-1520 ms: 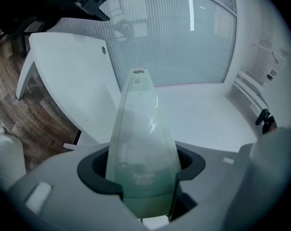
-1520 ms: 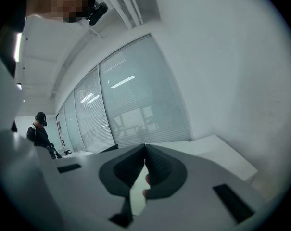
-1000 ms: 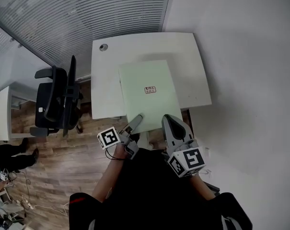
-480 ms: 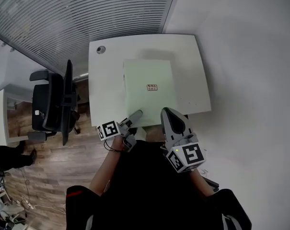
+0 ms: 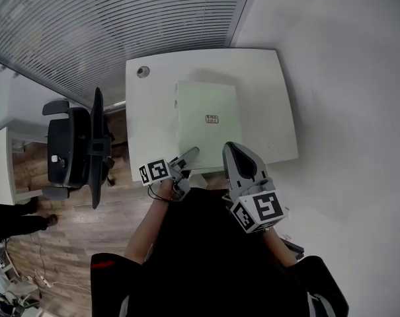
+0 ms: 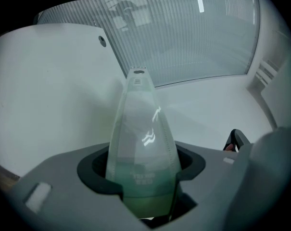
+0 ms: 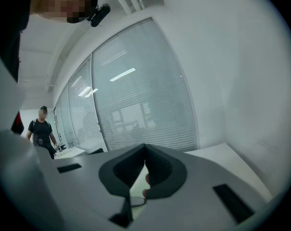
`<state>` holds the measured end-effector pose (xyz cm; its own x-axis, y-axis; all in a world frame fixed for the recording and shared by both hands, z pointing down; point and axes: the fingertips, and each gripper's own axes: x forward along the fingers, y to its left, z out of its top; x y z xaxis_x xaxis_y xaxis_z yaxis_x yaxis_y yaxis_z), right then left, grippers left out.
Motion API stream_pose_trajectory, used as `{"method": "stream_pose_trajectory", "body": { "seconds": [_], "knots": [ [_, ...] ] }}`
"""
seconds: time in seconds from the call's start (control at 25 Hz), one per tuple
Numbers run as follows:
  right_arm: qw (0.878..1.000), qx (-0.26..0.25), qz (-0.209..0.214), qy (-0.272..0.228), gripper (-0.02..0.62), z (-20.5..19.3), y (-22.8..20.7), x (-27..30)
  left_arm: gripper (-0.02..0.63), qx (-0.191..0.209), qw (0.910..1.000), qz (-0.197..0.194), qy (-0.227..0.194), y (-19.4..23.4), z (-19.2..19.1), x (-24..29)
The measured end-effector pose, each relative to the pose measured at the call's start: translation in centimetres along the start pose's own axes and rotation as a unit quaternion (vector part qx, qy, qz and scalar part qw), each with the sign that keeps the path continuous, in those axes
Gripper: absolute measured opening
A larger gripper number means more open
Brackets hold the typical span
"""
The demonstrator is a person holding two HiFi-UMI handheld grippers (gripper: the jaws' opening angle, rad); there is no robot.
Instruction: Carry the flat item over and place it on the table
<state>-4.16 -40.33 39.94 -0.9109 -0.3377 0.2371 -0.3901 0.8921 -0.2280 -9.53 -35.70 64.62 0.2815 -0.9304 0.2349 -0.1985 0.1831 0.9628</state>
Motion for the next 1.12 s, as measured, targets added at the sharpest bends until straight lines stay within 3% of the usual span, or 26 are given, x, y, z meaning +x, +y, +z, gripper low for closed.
{"method": "stream_pose_trajectory", "body": {
  "seconds": [0.56, 0.76, 1.12],
  "knots": [
    [1.0, 0.008, -0.021, 0.01, 0.002, -0.3, -0.3, 1.6, 0.281, 0.009, 0.999, 0.027, 0.035, 3.8, 0.5, 0.3],
    [1.0, 0.003, -0.012, 0.011, 0.002, -0.5, 0.3, 1.7, 0.281, 0.039, 0.9975, 0.037, 0.045, 4.9, 0.2, 0.4],
    [1.0, -0.01, 0.01, 0.014, 0.002, -0.1, 1.6, 2.8, 0.284, 0.03, 0.9974, 0.056, 0.034, 7.0, 0.9, 0.0]
  ]
}}
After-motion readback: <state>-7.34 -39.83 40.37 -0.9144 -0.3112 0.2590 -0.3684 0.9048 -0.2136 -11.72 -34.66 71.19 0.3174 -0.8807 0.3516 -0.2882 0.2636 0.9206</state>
